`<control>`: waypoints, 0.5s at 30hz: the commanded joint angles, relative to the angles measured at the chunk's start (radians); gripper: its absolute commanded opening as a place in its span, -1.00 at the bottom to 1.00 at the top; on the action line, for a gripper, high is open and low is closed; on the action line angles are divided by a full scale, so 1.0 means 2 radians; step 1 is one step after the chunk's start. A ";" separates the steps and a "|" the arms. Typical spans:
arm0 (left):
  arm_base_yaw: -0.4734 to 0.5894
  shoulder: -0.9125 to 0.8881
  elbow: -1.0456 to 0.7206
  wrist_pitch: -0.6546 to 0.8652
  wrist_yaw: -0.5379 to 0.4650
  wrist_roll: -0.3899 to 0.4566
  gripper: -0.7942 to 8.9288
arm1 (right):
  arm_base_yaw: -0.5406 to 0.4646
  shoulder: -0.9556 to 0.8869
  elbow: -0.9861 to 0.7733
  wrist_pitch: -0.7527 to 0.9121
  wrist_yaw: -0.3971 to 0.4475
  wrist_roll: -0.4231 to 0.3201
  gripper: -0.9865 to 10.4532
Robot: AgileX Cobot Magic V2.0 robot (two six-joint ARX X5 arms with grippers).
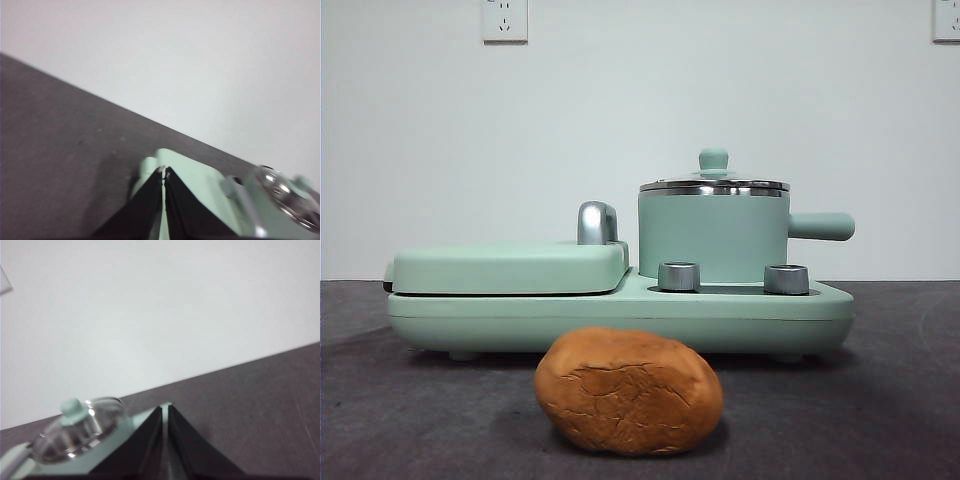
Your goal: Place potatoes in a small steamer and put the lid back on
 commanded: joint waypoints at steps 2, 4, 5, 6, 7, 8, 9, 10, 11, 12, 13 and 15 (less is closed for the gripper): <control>-0.001 0.049 0.071 -0.038 0.046 0.089 -0.82 | 0.000 0.046 0.071 -0.049 -0.036 -0.044 -0.80; -0.001 0.076 0.100 -0.054 0.068 0.118 -0.82 | 0.000 0.072 0.103 -0.076 -0.062 -0.078 -0.80; -0.001 0.090 0.113 -0.059 0.081 0.130 -0.82 | 0.000 0.087 0.119 -0.090 -0.079 -0.098 -0.80; -0.001 0.102 0.123 -0.063 0.093 0.141 -0.82 | 0.000 0.100 0.133 -0.101 -0.092 -0.113 -0.80; -0.001 0.117 0.136 -0.068 0.110 0.152 -0.82 | 0.000 0.118 0.150 -0.116 -0.109 -0.132 -0.80; -0.001 0.128 0.146 -0.073 0.121 0.159 -0.82 | 0.000 0.131 0.163 -0.128 -0.121 -0.147 -0.80; -0.001 0.138 0.154 -0.076 0.130 0.166 -0.82 | 0.000 0.143 0.175 -0.139 -0.133 -0.160 -0.80; -0.001 0.151 0.164 -0.081 0.140 0.175 -0.82 | 0.000 0.159 0.189 -0.153 -0.147 -0.176 -0.80; -0.001 0.162 0.173 -0.087 0.148 0.189 -0.82 | 0.000 0.174 0.203 -0.167 -0.158 -0.193 -0.80; -0.001 0.171 0.181 -0.092 0.154 0.200 -0.82 | 0.000 0.186 0.213 -0.179 -0.166 -0.207 -0.80; -0.002 0.181 0.189 -0.100 0.159 0.215 -0.82 | 0.000 0.201 0.226 -0.194 -0.174 -0.225 -0.80; -0.006 0.202 0.207 -0.121 0.167 0.246 -0.82 | 0.000 0.225 0.245 -0.220 -0.182 -0.256 -0.80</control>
